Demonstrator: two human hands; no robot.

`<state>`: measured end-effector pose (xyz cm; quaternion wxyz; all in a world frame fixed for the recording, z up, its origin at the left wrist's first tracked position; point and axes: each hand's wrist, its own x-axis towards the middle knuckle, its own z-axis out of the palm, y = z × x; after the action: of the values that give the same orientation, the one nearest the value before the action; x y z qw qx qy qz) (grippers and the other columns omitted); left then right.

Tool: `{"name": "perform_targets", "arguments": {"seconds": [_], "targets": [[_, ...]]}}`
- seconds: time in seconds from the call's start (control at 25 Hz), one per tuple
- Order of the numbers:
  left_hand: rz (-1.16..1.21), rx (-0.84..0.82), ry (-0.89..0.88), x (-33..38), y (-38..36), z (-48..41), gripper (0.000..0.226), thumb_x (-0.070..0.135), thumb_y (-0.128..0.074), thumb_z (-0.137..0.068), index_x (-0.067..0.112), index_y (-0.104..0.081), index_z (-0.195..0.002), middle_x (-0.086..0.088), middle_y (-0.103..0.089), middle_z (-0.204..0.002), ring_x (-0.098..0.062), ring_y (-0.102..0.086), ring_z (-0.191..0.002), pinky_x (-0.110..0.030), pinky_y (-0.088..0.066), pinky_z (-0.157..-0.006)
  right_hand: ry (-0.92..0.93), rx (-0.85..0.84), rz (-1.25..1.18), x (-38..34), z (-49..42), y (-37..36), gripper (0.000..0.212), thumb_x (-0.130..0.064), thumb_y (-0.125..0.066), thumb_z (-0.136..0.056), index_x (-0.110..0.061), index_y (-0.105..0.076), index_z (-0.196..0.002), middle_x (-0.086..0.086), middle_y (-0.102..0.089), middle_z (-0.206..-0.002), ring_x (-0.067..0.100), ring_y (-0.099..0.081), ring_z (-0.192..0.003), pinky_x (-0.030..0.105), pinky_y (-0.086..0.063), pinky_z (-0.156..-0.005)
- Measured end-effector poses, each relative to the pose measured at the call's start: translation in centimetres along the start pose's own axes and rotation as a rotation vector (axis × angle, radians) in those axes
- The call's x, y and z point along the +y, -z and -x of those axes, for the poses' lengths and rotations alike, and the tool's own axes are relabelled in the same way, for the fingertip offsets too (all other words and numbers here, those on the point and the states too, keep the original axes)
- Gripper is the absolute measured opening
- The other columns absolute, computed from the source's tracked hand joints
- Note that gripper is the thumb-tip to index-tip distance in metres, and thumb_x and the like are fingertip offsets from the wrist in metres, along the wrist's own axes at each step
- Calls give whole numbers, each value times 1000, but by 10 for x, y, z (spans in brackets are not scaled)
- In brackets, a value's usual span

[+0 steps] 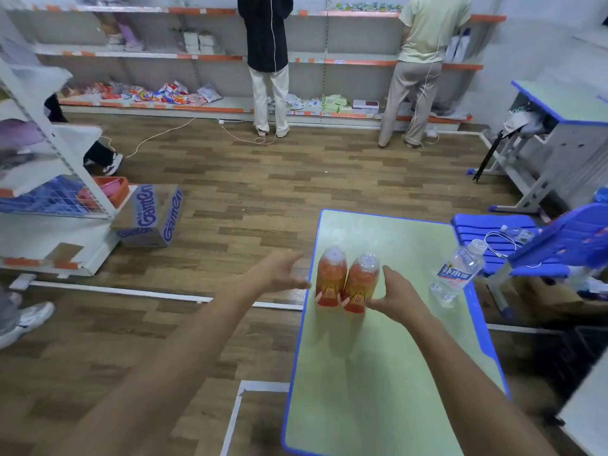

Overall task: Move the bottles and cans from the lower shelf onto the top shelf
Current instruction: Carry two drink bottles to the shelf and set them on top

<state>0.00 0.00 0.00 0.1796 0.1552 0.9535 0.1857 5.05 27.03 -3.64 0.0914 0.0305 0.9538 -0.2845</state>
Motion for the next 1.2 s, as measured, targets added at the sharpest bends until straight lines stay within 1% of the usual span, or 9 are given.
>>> {"name": "perform_targets", "arguments": {"seconds": [0.2,0.36,0.48,0.6,0.68,0.8,0.92,1.04,1.2], "targets": [[162,25,-104,7,-43,-23,88,33,-85,-70,19,-40,-144,-1,-50,-137,-21,-42,-133,-30,-36,-106,36,94,-368,15,-10,-28,67,-13,-86,-65,-23,-54,-122,-13,-61,-113,10,-58,-105,5,-38,-73],[403,82,-138,8,-67,-39,82,17,-89,-67,16,-45,-136,12,-50,-126,-6,-49,-116,-20,-39,-93,-47,92,-479,34,-24,-41,100,-32,-88,-53,-24,-43,-143,-12,-53,-137,10,-52,-122,21,-39,-88],[481,104,-150,5,-78,-52,90,15,-88,-65,27,-38,-139,12,-51,-129,-7,-50,-119,-11,-38,-91,-25,69,-579,33,-26,-45,91,-23,-84,-51,-27,-49,-135,-14,-60,-126,-2,-57,-110,5,-39,-76],[543,147,-164,9,-83,-58,76,1,-86,-65,33,-42,-118,12,-56,-111,6,-55,-100,-1,-38,-81,-28,79,-692,27,-28,-54,76,-22,-80,-45,-24,-57,-117,-7,-67,-111,4,-63,-98,10,-47,-72],[570,147,-159,9,-86,-61,66,-7,-83,-65,30,-46,-106,15,-55,-97,9,-57,-86,-4,-42,-72,-26,90,-730,25,-28,-57,69,-22,-78,-46,-24,-58,-112,-4,-68,-108,6,-65,-94,17,-48,-72],[611,106,-117,8,-84,-61,67,-1,-84,-65,21,-49,-117,15,-57,-96,6,-55,-78,-7,-40,-67,-6,62,-739,22,-27,-52,66,-15,-78,-51,-19,-57,-114,-4,-68,-105,-4,-64,-85,13,-48,-69],[611,92,-100,9,-82,-58,69,2,-83,-66,17,-50,-124,8,-62,-105,-2,-58,-87,-13,-46,-73,-14,46,-773,21,-25,-50,65,-9,-78,-50,-14,-59,-112,-2,-69,-101,0,-65,-83,13,-49,-67],[595,65,-102,9,-79,-55,72,10,-85,-64,20,-50,-126,4,-64,-112,-15,-61,-101,-30,-53,-88,-39,31,-804,21,-17,-52,64,-8,-81,-52,-15,-61,-112,3,-71,-103,11,-67,-88,18,-52,-68],[592,12,-120,15,-69,-46,76,29,-87,-61,23,-47,-126,4,-62,-114,-14,-59,-107,-37,-53,-93,-53,-51,-834,15,0,-41,55,10,-80,-66,-13,-62,-112,5,-73,-101,15,-71,-91,22,-55,-69]]}}
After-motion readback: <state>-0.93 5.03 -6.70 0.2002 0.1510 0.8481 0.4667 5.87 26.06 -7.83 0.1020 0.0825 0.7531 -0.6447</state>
